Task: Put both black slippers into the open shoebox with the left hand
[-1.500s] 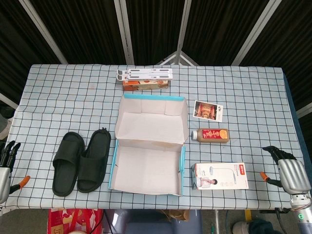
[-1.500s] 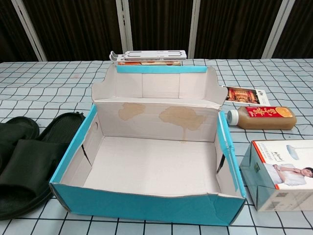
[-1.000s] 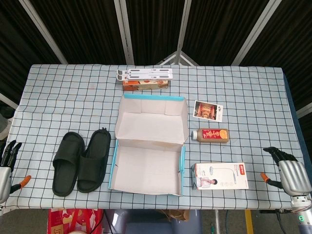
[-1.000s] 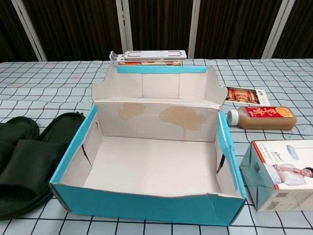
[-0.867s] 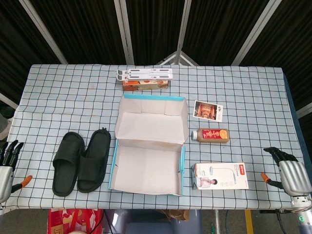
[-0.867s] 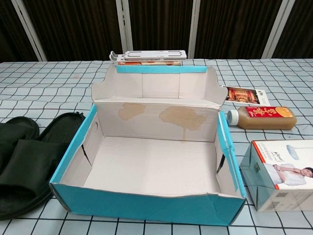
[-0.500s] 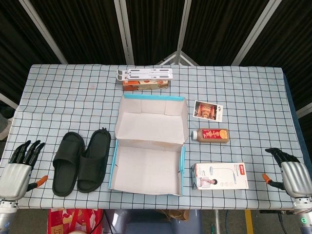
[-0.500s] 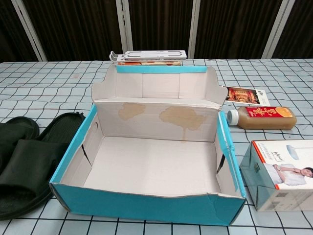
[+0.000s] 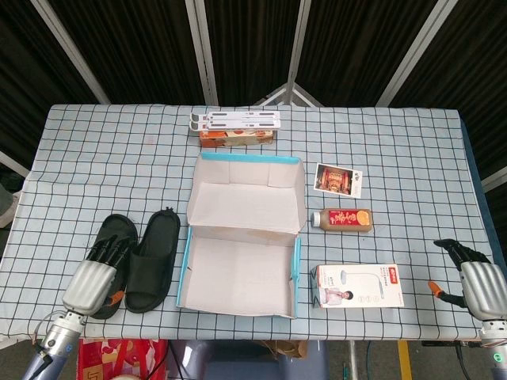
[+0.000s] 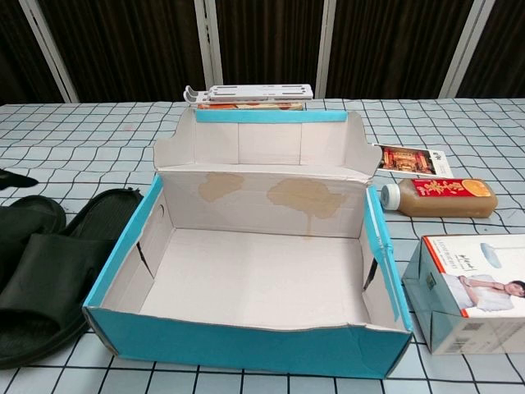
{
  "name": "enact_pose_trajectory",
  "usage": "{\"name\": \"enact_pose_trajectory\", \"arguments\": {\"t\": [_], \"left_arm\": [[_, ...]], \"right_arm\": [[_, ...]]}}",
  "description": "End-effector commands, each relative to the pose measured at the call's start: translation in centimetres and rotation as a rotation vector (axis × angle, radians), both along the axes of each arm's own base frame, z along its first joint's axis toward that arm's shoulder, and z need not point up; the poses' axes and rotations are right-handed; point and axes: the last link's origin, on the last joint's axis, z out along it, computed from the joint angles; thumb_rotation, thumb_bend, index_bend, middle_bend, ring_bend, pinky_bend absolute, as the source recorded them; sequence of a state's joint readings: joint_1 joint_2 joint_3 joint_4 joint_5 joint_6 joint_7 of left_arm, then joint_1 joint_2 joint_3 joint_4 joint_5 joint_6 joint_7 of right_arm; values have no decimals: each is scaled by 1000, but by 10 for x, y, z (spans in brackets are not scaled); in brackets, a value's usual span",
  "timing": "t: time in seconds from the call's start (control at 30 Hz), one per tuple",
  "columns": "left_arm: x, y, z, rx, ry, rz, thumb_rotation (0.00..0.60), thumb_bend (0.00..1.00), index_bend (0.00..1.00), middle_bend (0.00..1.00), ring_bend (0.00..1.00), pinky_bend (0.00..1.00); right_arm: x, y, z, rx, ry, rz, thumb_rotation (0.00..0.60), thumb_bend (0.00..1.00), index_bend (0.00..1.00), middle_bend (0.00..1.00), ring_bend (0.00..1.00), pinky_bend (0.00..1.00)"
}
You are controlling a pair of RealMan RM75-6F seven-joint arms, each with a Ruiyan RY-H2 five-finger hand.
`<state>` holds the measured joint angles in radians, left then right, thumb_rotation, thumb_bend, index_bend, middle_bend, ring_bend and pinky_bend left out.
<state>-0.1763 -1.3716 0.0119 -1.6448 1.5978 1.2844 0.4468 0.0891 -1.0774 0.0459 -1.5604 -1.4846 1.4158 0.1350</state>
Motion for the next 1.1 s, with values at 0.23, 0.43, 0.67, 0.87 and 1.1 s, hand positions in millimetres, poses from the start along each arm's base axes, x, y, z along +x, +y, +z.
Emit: {"name": "enact_pose_trajectory", "arguments": {"t": [0.23, 0.43, 0.67, 0.87, 1.1], "left_arm": [[5, 2, -28, -59, 30, -16, 600, 96, 0, 72, 7, 103], [9, 7, -42, -60, 55, -35, 600, 95, 0, 82, 7, 103], [12, 10, -51, -54, 68, -48, 600, 104, 13, 203, 7, 103], [11, 9, -52, -40, 74, -50, 600, 114, 94, 248, 8, 103], [11, 9, -52, -21, 81, -57, 600, 141, 193, 280, 9, 103]], "right_arm": [[-1, 0, 3, -4, -10, 2, 600, 233, 259, 252, 295, 323], [-2, 1, 5, -12, -15, -1, 600, 234, 259, 252, 295, 323], [-3, 1, 6, -12, -17, -2, 600, 234, 259, 252, 295, 323], [-3, 2, 7, -17, -19, 0, 600, 233, 259, 252, 295, 323], [-3, 2, 6, -12, -17, -3, 600, 234, 259, 252, 295, 323]]}}
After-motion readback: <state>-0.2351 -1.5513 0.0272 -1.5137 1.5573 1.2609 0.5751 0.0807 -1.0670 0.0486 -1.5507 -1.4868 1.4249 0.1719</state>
